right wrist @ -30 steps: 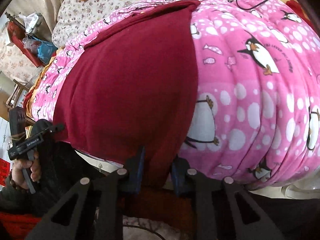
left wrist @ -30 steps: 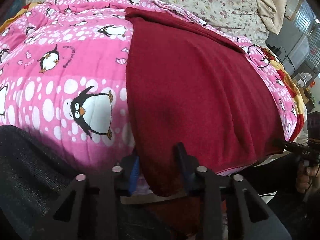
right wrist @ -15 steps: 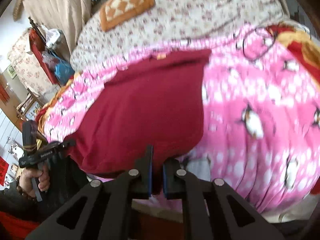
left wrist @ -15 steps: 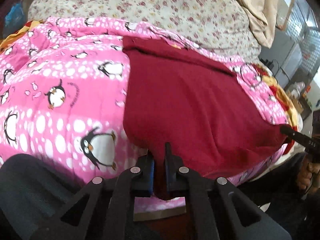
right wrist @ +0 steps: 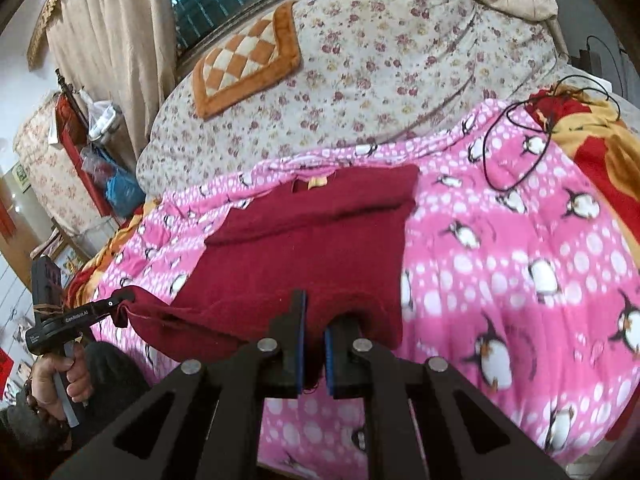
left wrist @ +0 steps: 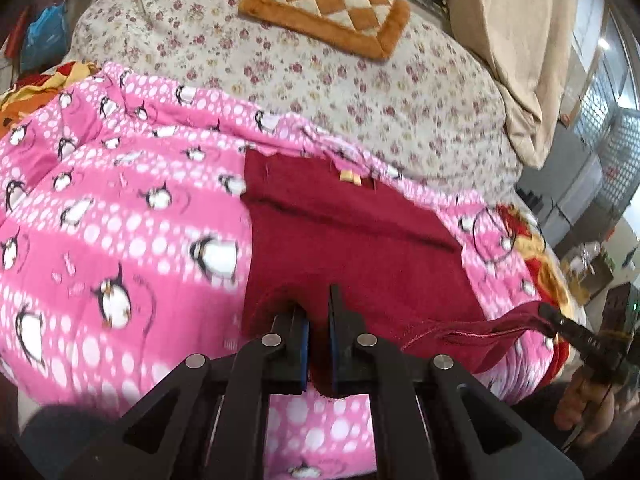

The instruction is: Fold small clothes

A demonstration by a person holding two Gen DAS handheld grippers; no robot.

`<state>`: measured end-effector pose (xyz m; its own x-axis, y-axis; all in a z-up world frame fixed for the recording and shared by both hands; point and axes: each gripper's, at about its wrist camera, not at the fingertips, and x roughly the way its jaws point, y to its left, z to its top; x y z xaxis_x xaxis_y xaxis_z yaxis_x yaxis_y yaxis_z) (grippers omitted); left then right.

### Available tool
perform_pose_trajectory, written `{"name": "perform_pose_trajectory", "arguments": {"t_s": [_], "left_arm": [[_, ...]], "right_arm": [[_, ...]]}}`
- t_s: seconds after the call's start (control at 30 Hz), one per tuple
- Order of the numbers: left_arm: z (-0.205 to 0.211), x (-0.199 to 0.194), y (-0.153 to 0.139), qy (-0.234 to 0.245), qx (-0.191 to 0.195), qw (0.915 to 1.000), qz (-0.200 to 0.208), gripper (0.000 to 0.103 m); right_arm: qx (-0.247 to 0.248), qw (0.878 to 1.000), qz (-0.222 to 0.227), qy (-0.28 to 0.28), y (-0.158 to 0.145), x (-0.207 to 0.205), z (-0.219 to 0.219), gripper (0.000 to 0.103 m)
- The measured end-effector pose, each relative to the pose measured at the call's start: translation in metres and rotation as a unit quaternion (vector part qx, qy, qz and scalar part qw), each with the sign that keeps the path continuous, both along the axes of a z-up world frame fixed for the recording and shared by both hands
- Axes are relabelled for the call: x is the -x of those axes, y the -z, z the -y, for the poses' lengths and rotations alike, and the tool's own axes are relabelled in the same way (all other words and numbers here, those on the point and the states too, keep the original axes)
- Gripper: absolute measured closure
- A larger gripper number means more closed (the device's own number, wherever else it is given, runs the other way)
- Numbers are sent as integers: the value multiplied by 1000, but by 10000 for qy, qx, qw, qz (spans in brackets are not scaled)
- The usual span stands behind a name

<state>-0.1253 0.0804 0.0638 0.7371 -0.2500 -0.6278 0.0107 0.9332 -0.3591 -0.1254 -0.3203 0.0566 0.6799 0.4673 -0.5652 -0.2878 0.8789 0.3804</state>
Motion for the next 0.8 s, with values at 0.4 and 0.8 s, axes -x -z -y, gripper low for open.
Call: {"name": "perform_pose_trajectory", "arguments": {"t_s": [0.4, 0.8], "left_arm": [[-11, -49, -7, -588, 304, 9978, 57, 103], [-19, -141, 5, -881, 210, 9959, -1, 103]], "right_arm": [[-554, 9978, 193, 296, -33, -64, 4, 96], [-445, 9956, -4, 823, -21, -144, -5, 96]]}}
